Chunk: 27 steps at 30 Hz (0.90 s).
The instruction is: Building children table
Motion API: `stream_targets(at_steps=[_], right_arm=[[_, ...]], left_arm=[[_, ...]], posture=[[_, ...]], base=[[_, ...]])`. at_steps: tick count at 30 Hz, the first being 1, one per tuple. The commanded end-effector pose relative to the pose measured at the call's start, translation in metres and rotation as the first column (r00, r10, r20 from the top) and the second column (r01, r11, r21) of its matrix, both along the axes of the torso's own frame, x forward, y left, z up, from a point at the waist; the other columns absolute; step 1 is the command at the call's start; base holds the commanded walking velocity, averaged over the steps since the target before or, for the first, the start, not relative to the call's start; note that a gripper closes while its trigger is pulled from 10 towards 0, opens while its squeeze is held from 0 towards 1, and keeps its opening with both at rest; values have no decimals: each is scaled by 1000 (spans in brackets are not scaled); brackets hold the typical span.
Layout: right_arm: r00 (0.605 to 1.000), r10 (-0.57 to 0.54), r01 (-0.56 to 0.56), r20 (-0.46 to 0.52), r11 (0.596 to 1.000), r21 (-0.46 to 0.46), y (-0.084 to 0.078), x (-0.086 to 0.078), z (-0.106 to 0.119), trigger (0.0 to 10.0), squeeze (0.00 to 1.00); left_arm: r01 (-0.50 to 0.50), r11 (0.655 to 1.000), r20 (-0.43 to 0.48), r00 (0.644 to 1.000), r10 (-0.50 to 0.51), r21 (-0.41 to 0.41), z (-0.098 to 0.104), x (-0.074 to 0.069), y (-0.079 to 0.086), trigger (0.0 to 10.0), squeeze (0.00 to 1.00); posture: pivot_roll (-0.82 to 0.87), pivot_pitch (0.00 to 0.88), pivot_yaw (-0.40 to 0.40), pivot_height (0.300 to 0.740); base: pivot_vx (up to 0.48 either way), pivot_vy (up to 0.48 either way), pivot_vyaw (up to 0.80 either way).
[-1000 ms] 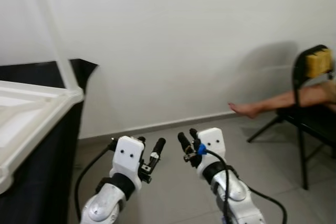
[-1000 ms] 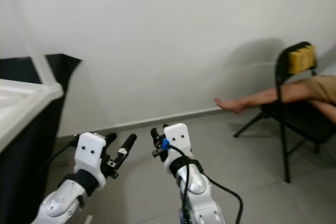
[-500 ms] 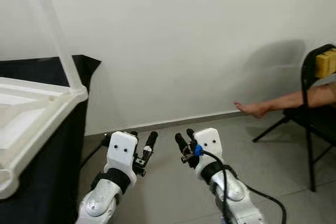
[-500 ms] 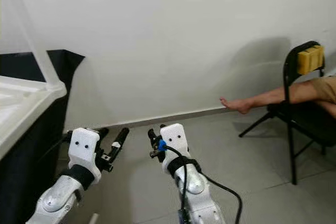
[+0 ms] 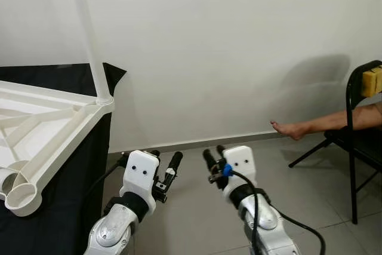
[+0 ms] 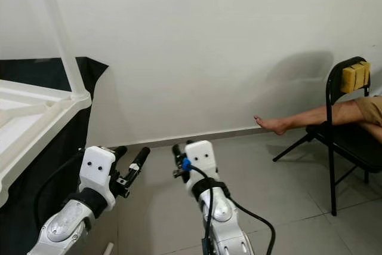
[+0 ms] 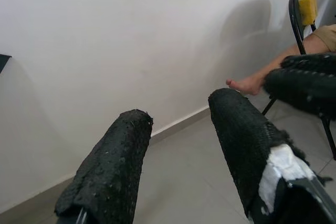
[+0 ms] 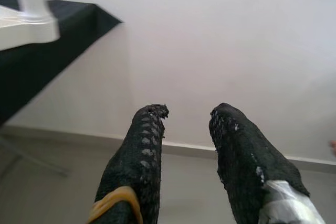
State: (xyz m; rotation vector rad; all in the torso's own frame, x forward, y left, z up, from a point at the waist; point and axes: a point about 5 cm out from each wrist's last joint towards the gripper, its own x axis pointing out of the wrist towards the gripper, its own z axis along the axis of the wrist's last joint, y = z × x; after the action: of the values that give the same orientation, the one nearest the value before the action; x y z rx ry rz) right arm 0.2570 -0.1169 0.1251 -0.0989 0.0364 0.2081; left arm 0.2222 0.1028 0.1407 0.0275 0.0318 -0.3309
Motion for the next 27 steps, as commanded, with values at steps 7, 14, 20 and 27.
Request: stream_targets(at_steps=[7,14,20,27], right_arm=[[1000,-10,10,7,999,35,-3,1,2,10000,0],[1000,-1,3,-13,994,109,-1,1,0,10000,0],[998,-46,51,-36,986,161,-9,2,-2,10000,0],[999,-29,35,-38,989,147,-6,2,-3,10000,0]], left_arm=[[9,1000,22,1000,-9,24,4,1,0,10000,0],[-6,999,3,1000,5,39,-2,1,2,10000,0],[-6,999,0,1000,6,40,-3,0,2,10000,0],[-8,999,13,1000,7,46,0,2,3,10000,0]], posture=[[58,31,-20,740],[57,34,-18,740],[55,37,-23,740],[56,36,-18,740]], base=[[0,0,0],[0,0,0],[0,0,-267],[0,0,-800]])
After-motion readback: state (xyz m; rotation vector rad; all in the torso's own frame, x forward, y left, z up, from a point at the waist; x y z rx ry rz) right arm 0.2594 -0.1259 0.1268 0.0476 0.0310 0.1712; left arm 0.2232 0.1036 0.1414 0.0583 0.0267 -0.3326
